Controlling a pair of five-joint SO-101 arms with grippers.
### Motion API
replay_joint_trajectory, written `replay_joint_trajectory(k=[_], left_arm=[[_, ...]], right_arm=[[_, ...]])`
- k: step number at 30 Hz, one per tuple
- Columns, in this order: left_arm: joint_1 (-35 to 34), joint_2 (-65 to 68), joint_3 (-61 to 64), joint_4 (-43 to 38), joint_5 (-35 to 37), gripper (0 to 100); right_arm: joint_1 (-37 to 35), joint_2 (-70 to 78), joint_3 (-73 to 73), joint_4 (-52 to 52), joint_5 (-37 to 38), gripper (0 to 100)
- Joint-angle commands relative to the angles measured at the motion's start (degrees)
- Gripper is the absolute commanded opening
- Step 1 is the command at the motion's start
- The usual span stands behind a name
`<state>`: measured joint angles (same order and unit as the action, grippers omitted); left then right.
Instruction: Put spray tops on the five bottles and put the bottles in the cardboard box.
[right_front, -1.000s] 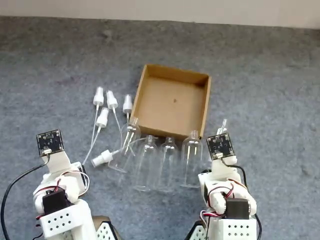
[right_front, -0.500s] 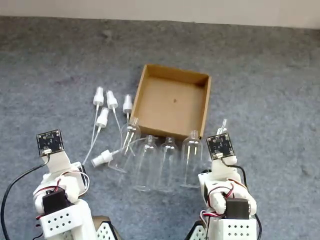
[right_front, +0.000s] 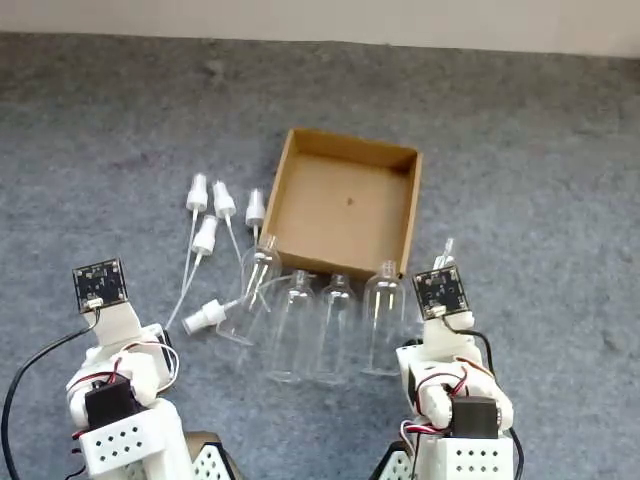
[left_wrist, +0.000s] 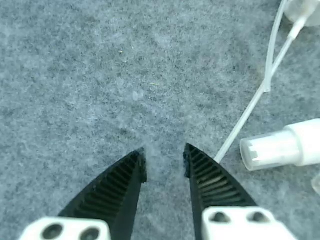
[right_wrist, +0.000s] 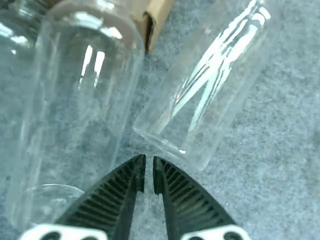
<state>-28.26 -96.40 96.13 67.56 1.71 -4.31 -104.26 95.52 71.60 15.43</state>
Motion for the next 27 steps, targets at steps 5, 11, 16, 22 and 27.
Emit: replay_joint_trajectory(k=[5, 11, 16, 22, 27], left_arm=[[-0.7, -0.5, 1.5, 0.2, 0.4, 9], [-0.7, -0.5, 1.5, 0.2, 0.4, 9], [-0.6, -0.5, 1.5, 0.2, 0.4, 9], [-0.5, -0.4, 1.5, -1.1, 0.6, 9], [-0.8, -0.4, 1.5, -3.1, 0.4, 9]], right_arm=[[0.6, -0.9, 9.7, 0.4, 0.7, 0.4], [0.6, -0.9, 9.7, 0.4, 0.7, 0.4], [0.5, -0.9, 9.7, 0.4, 0.7, 0.4], [0.4, -1.0, 9.7, -1.7, 0.7, 0.4], [1.5, -1.0, 9.6, -11.3, 0.7, 0.4]])
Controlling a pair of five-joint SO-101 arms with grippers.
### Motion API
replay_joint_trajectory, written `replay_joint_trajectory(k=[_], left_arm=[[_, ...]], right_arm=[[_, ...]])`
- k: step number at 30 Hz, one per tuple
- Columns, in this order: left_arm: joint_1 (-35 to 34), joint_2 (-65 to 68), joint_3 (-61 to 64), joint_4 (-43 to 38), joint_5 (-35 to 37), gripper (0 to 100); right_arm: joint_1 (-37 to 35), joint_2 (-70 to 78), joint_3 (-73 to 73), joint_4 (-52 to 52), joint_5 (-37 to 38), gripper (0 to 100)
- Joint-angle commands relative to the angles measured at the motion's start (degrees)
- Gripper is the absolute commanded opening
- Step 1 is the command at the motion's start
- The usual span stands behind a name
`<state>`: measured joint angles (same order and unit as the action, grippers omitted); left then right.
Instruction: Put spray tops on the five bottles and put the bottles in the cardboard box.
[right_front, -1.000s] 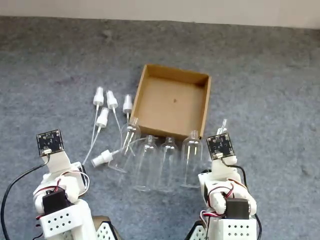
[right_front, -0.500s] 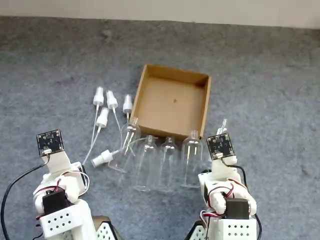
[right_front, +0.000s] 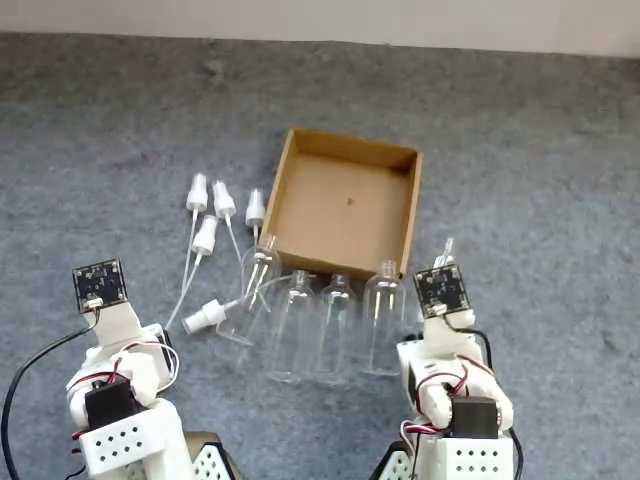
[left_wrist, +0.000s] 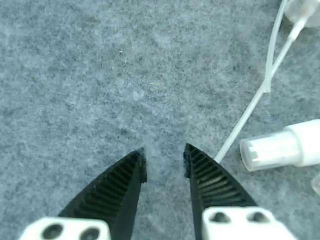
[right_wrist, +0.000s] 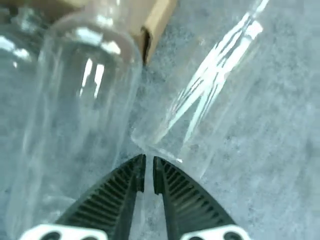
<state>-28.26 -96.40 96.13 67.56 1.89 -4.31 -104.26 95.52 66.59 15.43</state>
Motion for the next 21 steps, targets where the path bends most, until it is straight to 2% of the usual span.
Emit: replay_joint_trajectory(k=[1, 5, 10, 13, 16, 18, 21], left_arm=[[-0.8, -0.4, 1.5, -3.3, 0.2, 9], [-0.7, 0.1, 1.5, -3.4, 0.2, 9], [-0.7, 0.1, 1.5, -3.4, 0.2, 9], [-0.6, 0.1, 1.5, -3.4, 0.2, 9], [-0.6, 0.1, 1.5, -3.4, 0.2, 9], [-0.6, 0.1, 1.5, -3.4, 0.2, 9], [-0.6, 0.1, 1.5, -3.4, 0.2, 9]], right_arm=[[2.3, -1.0, 9.6, -8.0, 0.7, 0.4], [7.6, -1.0, 8.6, -13.7, 0.7, 0.4], [15.9, -0.5, -3.1, -13.1, 0.7, 0.4], [16.7, -0.3, -12.3, -7.3, 0.7, 2.5], [16.7, 2.6, -20.0, -3.8, 0.7, 10.1], [16.7, 8.2, -24.4, -3.5, 0.7, 13.9], [16.6, 21.3, -31.9, -3.5, 0.7, 14.6]])
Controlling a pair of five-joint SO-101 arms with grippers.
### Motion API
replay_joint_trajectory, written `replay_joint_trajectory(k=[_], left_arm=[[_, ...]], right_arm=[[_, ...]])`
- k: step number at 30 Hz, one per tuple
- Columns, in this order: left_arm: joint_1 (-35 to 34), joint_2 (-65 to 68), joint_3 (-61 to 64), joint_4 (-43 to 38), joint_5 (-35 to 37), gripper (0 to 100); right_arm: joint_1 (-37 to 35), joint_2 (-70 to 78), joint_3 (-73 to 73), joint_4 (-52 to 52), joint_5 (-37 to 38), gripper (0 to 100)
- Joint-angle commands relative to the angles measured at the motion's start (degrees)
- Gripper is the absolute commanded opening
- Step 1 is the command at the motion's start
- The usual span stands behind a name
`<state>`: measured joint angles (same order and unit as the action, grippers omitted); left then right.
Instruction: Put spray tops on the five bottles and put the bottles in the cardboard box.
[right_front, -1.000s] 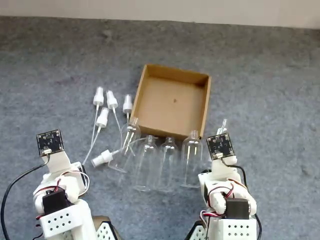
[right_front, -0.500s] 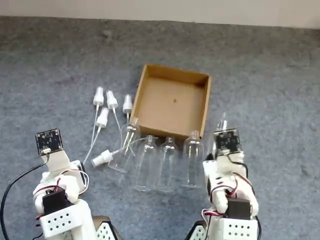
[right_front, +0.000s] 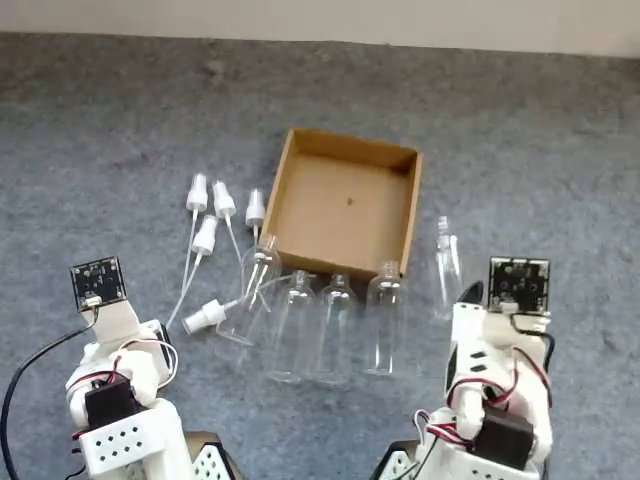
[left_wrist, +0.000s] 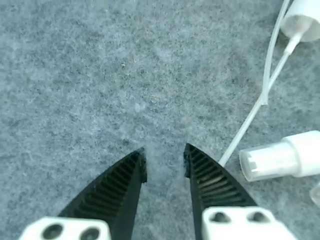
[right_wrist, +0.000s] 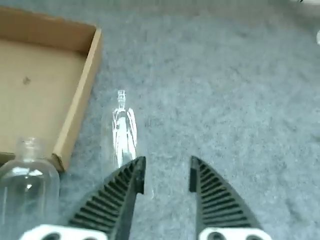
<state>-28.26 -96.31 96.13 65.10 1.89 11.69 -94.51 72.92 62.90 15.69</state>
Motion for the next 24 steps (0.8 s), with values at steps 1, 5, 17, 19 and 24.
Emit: replay_joint_trajectory(k=[1, 5, 17, 19, 24], left_arm=[[-0.6, 0.0, 1.5, -1.0, 0.2, 9], [-0.6, 0.0, 1.5, -1.0, 0.2, 9], [-0.7, 0.0, 1.5, -1.0, 0.2, 9], [-0.7, 0.0, 1.5, -1.0, 0.2, 9], [-0.7, 0.0, 1.5, -1.0, 0.2, 9]], right_arm=[[0.6, 16.6, -12.8, 0.7, 0.4, 14.9], [-2.6, 40.0, -31.2, 7.9, 0.4, 15.0], [-17.2, 97.1, -78.6, 26.3, 0.4, 27.4], [-17.1, 101.5, -82.9, 26.3, 0.8, 28.3], [-16.7, 107.7, -85.2, 26.0, 2.2, 28.3]])
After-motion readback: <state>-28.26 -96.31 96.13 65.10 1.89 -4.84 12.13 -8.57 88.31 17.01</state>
